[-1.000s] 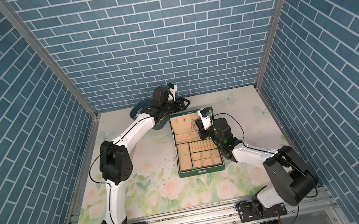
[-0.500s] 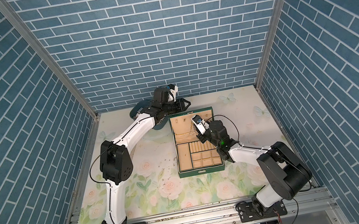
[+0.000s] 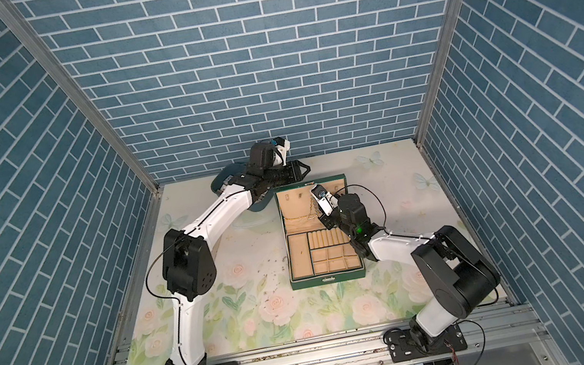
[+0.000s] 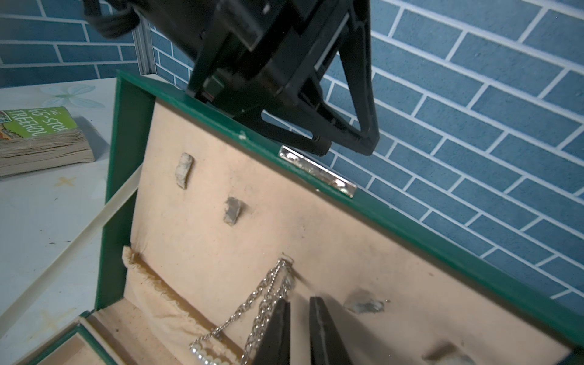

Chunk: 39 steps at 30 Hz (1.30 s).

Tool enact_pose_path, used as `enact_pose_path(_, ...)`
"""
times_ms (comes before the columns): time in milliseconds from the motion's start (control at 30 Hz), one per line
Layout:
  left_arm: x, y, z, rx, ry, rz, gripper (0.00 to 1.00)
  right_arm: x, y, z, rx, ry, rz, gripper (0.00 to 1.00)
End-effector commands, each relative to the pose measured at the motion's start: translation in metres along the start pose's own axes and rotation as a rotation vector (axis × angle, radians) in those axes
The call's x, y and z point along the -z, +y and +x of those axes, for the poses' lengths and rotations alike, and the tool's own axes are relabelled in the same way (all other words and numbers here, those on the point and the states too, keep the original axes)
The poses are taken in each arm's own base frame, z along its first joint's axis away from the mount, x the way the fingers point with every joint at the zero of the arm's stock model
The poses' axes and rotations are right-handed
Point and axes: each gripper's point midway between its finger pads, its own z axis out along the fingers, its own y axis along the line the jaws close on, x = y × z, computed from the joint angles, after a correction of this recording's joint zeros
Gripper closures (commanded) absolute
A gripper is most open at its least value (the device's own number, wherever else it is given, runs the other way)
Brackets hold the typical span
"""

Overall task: Put jewelry chain into jewelry box
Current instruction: Close the fastener on the jewelry box.

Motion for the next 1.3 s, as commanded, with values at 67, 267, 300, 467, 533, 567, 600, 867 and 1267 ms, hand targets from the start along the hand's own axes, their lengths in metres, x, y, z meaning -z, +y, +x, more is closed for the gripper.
enact_pose_path(67, -0.007, 0.002, 0.004, -0.009, 0.021, 0.005, 0.51, -0.007, -0.003, -0.015, 0.014, -0.043, 0.011, 0.83)
enact_pose_path(267, -0.008, 0.002, 0.006, -0.010, 0.027, 0.008, 0.51, -0.008, -0.003, -0.020, 0.009, -0.056, 0.009, 0.83)
enact_pose_path(300, -0.008, 0.001, 0.006, -0.011, 0.029, 0.009, 0.52, -0.008, -0.003, -0.019, 0.009, -0.055, 0.009, 0.83)
enact_pose_path(467, -0.008, 0.000, 0.006, -0.014, 0.030, 0.013, 0.52, -0.010, -0.004, -0.022, 0.007, -0.061, 0.012, 0.85)
enact_pose_path(533, -0.008, 0.000, 0.006, -0.016, 0.030, 0.015, 0.52, -0.011, -0.004, -0.021, 0.006, -0.056, 0.014, 0.85)
enact_pose_path(567, -0.008, 0.000, 0.007, -0.015, 0.032, 0.015, 0.52, -0.011, -0.005, -0.021, 0.005, -0.057, 0.015, 0.86)
enact_pose_path(600, -0.008, -0.001, 0.006, -0.017, 0.030, 0.017, 0.52, -0.012, -0.005, -0.022, 0.004, -0.059, 0.015, 0.86)
enact_pose_path(867, -0.007, -0.004, 0.007, -0.023, 0.034, 0.025, 0.53, -0.015, -0.006, -0.025, -0.004, -0.064, 0.022, 0.87)
enact_pose_path(1267, -0.009, -0.009, 0.010, -0.044, 0.047, 0.034, 0.53, -0.020, -0.009, -0.028, -0.020, -0.070, 0.034, 0.88)
